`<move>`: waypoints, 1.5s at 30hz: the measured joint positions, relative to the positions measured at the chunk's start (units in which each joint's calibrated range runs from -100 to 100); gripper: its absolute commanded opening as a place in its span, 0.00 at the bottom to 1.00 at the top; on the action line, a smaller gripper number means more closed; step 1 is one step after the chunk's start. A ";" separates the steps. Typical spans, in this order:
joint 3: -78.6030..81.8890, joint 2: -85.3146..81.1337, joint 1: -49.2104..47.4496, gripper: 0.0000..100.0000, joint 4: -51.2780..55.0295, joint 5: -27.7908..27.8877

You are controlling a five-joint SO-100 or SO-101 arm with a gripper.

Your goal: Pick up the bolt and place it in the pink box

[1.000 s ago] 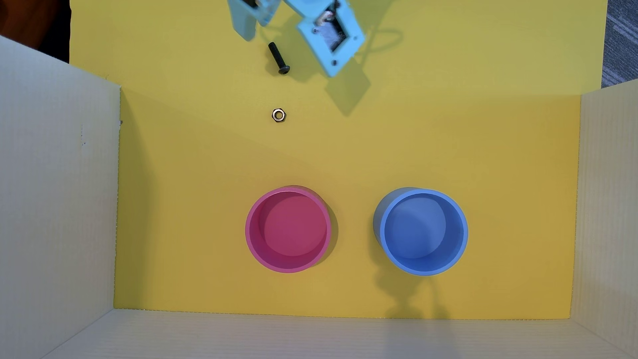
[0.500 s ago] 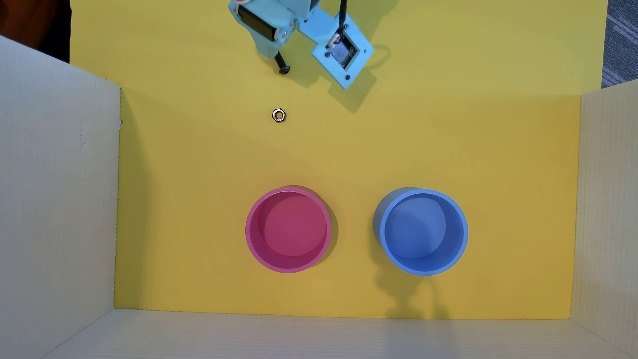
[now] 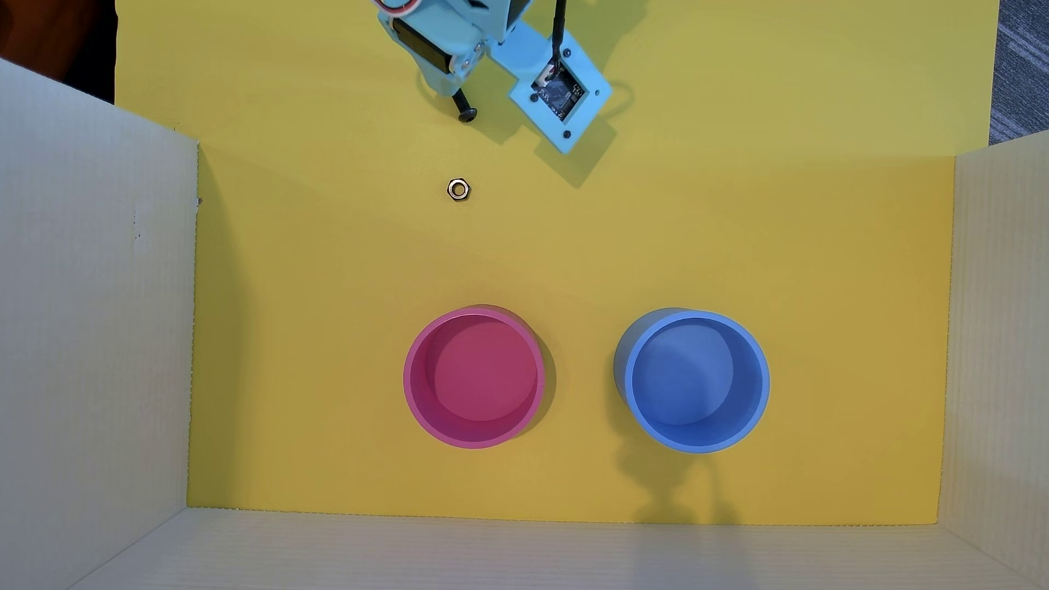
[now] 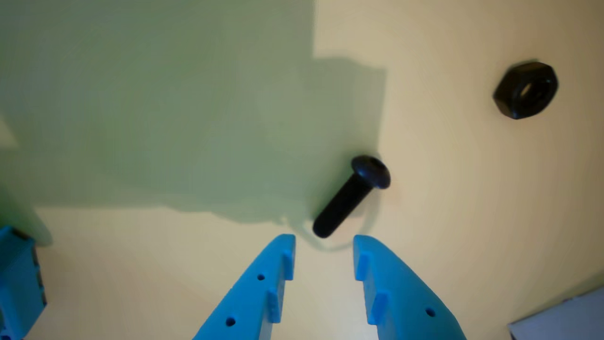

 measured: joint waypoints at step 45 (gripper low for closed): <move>-1.62 14.15 0.00 0.01 -10.19 -0.93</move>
